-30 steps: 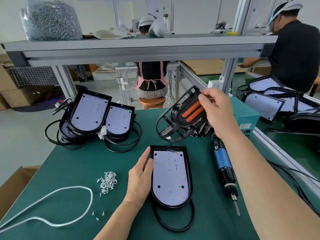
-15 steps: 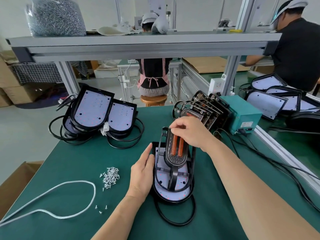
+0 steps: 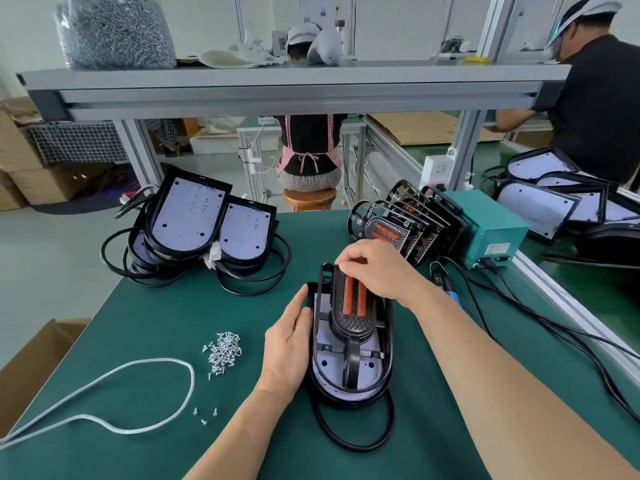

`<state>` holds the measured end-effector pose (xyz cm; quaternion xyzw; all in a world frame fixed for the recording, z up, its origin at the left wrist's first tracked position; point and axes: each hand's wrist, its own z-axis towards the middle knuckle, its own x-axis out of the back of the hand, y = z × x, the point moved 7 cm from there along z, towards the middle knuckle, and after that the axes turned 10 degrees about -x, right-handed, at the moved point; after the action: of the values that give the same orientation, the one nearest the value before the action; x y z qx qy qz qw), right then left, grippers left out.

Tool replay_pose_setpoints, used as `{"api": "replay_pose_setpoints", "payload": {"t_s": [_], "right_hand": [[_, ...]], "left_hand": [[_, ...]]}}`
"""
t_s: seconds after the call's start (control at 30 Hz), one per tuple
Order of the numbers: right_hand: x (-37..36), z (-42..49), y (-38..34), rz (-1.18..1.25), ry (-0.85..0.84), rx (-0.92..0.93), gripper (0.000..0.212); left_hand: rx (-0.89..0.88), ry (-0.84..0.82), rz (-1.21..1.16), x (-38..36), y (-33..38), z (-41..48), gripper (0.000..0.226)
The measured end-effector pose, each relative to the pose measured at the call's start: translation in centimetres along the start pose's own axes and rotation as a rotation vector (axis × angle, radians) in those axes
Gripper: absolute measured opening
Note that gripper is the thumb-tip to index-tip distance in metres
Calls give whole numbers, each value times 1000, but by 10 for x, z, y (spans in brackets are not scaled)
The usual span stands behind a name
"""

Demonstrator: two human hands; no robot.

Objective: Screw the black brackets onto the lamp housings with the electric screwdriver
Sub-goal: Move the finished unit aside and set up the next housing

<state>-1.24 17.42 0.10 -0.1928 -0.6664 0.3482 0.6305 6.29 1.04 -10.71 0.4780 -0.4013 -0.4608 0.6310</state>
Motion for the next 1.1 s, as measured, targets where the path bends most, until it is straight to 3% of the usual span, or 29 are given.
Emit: {"api": "replay_pose_setpoints", "payload": {"t_s": [0.2,0.43,0.57,0.63,0.77,0.93,1.1], "right_hand": [[-16,-8,6,-17,29,-4,16],[-32,-21,13,-49,224,-11,22],[-45,-28,10,-197,300,11,21],[-52,-36,6,-290,357,38,22],[-57,-46,12,-301,300,11,32],[-37,-85,38,42,390,-154,44],[-47,-116,68,368,284,-271,53]], "left_hand": [[10,-7,-7,-1,-1,-1,38],[-10,-26,67,-2,1,-2,37],[-47,-54,140,-4,6,-6,53],[-69,-63,199,-3,5,-6,49],[-91,-70,255,-2,3,-3,45],[-120,-55,252,-1,1,-2,45],[-143,-59,259,-3,5,-3,44]]}}
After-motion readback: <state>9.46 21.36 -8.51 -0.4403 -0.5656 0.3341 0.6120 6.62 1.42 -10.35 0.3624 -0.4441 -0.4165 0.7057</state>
